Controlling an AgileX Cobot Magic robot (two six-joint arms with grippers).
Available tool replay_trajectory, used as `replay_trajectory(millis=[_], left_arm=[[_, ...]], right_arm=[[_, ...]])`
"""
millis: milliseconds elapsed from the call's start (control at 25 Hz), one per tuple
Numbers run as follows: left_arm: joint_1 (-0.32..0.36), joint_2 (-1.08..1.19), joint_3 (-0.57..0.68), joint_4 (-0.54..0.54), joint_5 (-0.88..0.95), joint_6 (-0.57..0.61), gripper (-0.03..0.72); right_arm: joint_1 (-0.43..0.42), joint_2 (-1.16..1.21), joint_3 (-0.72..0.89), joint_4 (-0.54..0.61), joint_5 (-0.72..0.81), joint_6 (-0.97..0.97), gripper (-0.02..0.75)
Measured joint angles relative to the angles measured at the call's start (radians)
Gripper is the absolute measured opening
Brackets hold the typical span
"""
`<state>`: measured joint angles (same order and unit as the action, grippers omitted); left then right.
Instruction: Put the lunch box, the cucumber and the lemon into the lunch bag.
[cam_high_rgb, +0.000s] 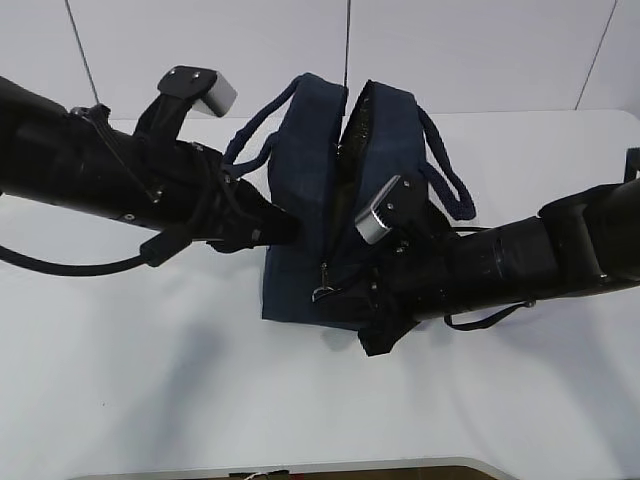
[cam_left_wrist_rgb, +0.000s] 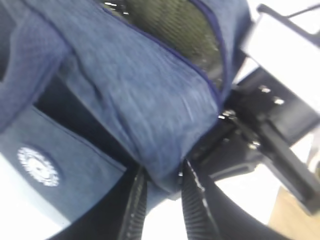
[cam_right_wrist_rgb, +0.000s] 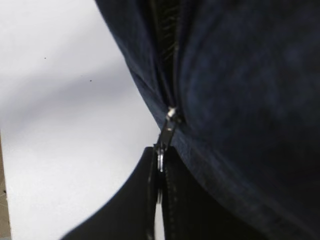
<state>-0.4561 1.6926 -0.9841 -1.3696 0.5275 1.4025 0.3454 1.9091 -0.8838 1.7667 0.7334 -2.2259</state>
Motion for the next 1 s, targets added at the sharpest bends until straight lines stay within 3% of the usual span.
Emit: replay_trajectory(millis=[240,480,760,1000], left_arm=[[0.001,0.000,0.000,0.002,0.054,0.006,0.132],[0.002,0.000,0.000,0.002,0.060,0.027,-0.004],[0.002,0.000,0.000,0.002,0.060,0.031,-0.017],[0.002,0.000,0.000,0.004,0.049,0.031,-0.017]], right_arm=[[0.000,0.000,0.000,0.000,0.000,0.000,0.005],[0.000,0.000,0.000,0.000,0.000,0.004,0.005],[0.000,0.000,0.000,-0.005,0.000,0.045,0.005],[0.000,-0.007,-0.002,-0.081,0.002,0.178,0.005]])
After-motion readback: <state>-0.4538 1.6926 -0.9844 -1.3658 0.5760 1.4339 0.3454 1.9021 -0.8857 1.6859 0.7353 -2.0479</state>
